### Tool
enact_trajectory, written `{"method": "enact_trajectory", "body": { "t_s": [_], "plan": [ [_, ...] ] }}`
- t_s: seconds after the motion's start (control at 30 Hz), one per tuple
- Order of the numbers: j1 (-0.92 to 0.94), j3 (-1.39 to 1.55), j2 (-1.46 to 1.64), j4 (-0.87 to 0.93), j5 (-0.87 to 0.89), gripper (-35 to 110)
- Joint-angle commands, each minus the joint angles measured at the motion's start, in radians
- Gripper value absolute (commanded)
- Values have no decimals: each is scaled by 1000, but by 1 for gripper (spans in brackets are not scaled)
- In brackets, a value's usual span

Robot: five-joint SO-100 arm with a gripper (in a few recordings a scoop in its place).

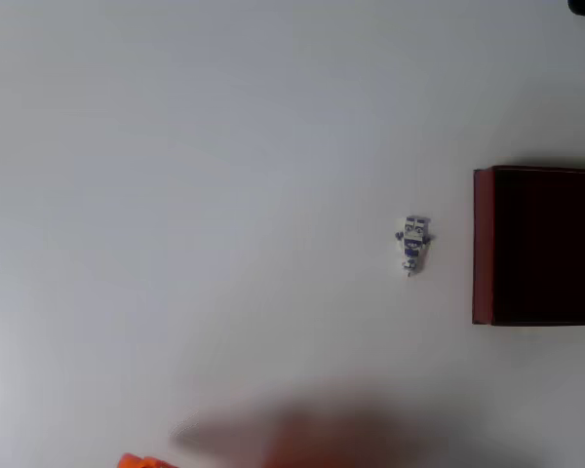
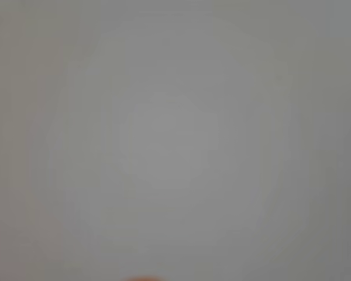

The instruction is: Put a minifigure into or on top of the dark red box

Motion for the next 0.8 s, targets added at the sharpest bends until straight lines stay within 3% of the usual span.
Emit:
{"method": "enact_trajectory", "body": {
  "t_s": [0.0, 0.57, 0.67, 0.77],
  "plan": [
    [-15, 2, 12, 15, 11, 0],
    [-15, 2, 12, 15, 26, 0],
    [87, 49, 14, -21, 423, 0],
    [155, -51, 14, -63, 591, 0]
  ]
}}
